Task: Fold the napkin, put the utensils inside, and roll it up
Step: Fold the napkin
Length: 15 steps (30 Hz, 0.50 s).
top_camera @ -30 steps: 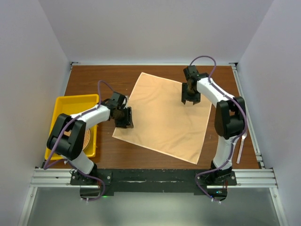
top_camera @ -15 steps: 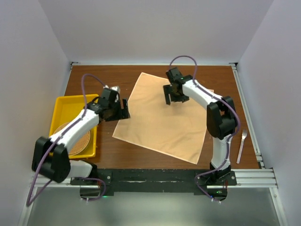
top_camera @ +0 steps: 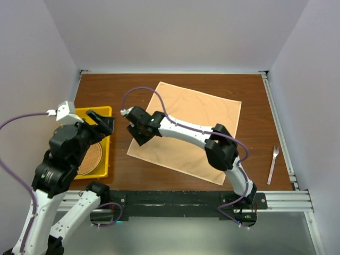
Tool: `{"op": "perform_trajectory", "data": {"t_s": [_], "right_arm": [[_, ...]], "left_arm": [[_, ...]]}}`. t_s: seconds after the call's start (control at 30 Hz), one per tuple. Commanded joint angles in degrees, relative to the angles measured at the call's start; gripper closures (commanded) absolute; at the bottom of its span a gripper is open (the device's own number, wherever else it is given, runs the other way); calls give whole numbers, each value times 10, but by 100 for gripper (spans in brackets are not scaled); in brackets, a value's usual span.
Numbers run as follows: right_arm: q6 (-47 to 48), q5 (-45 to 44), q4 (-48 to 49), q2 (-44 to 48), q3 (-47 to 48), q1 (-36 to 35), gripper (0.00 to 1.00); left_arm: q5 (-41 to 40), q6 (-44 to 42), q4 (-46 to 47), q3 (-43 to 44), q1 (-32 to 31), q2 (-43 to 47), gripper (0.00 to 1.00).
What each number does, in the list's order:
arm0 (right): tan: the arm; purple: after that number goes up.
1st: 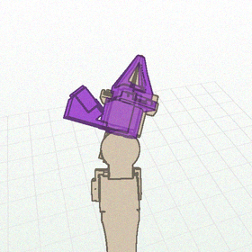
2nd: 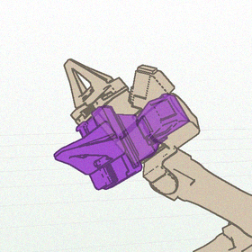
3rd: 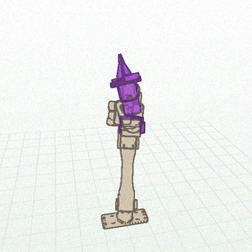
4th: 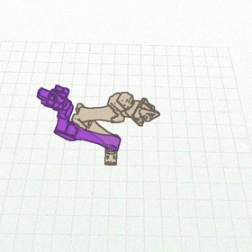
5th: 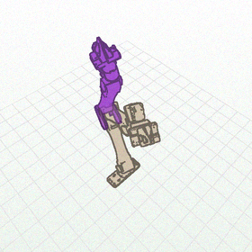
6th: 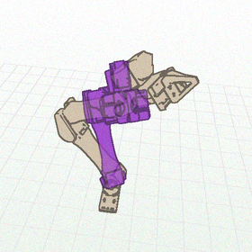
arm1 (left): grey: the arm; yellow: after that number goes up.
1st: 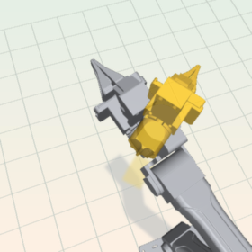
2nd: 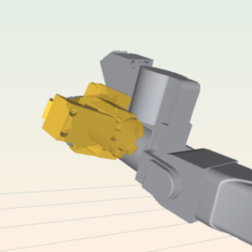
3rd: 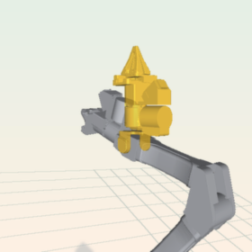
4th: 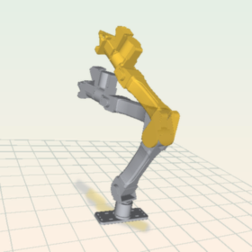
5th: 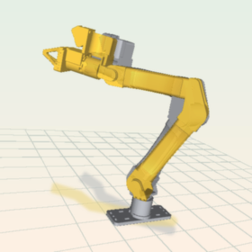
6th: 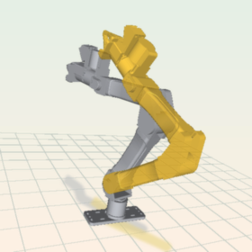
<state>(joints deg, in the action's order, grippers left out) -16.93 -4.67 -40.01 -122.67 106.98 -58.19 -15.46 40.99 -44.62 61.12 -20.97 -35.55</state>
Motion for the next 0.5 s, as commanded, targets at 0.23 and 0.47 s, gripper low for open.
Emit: {"op": "perform_trajectory", "data": {"t_s": [0.23, 0.47], "right_arm": [[-3, 21, -17, -113, 144, -79, 47], [14, 16, -28, -153, 188, -80, 46]], "left_arm": [[-76, 8, -105, 84, 3, 63, 11], [-69, 18, -119, 86, 3, 84, 10]]}}
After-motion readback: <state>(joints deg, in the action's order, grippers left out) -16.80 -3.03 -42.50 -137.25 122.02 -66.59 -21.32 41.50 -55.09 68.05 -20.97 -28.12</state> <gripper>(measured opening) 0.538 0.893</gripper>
